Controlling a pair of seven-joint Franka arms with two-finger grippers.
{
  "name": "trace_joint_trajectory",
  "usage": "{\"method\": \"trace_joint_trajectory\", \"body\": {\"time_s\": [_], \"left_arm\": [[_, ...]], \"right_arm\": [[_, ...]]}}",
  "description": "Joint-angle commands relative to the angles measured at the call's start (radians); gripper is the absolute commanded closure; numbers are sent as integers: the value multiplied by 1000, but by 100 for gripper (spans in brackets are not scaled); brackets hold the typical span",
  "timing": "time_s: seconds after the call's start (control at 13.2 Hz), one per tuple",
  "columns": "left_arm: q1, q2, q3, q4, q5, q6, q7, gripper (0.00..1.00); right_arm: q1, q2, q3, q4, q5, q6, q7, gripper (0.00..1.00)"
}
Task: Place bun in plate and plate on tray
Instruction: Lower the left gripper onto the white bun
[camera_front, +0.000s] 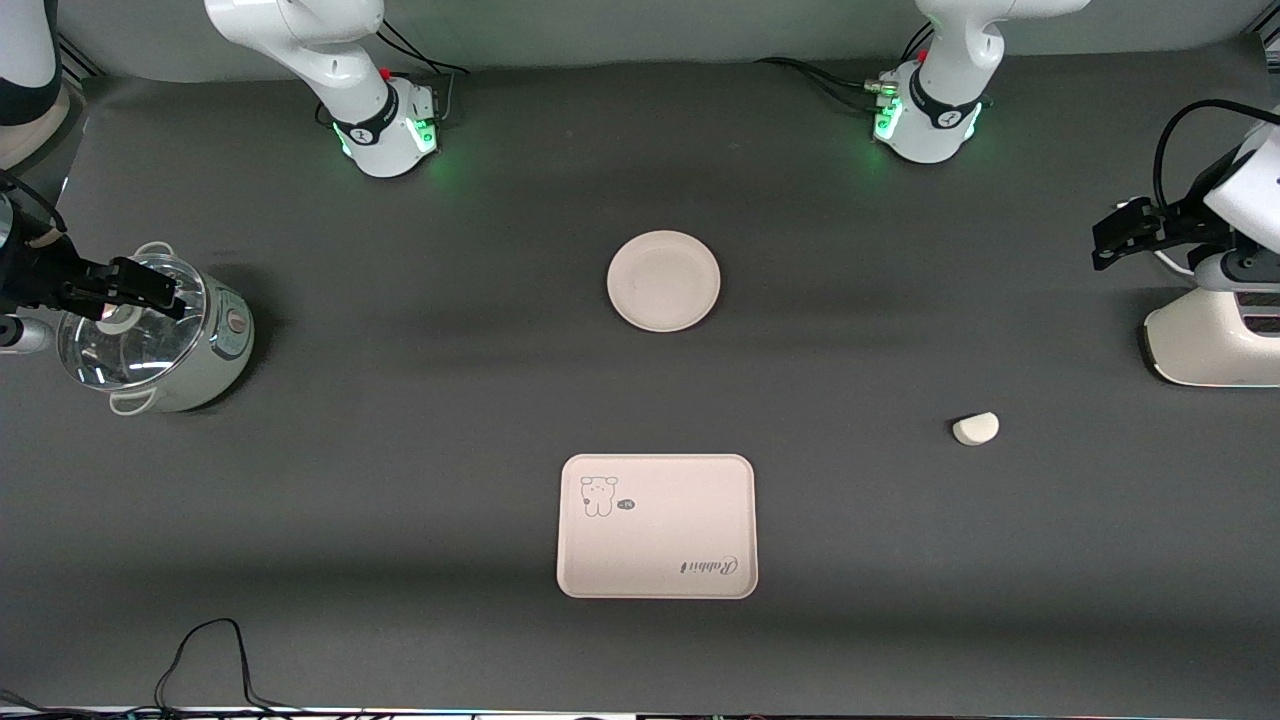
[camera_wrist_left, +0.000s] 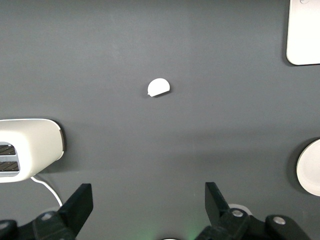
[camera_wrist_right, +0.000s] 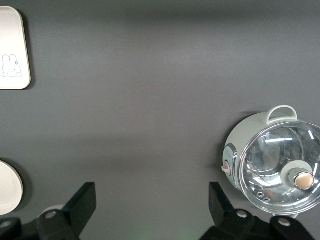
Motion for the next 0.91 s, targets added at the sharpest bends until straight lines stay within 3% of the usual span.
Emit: {"method": "trace_joint_trajectory", "body": {"time_s": [0.0, 0.38, 0.68, 0.84], "left_arm": [[-17, -5, 12, -5, -7, 10, 11, 0], [-14, 34, 12, -19, -6, 61, 11, 0], [-9, 170, 12, -152, 8, 326, 11, 0], [-9, 276, 12, -175, 8, 476, 12, 0]], "right_arm": [[0, -8, 1, -11, -11, 10, -11, 0], [0, -8, 0, -11, -11, 10, -11, 0], [0, -8, 0, -11, -11, 10, -11, 0], [0, -6, 0, -11, -13, 10, -11, 0]]}}
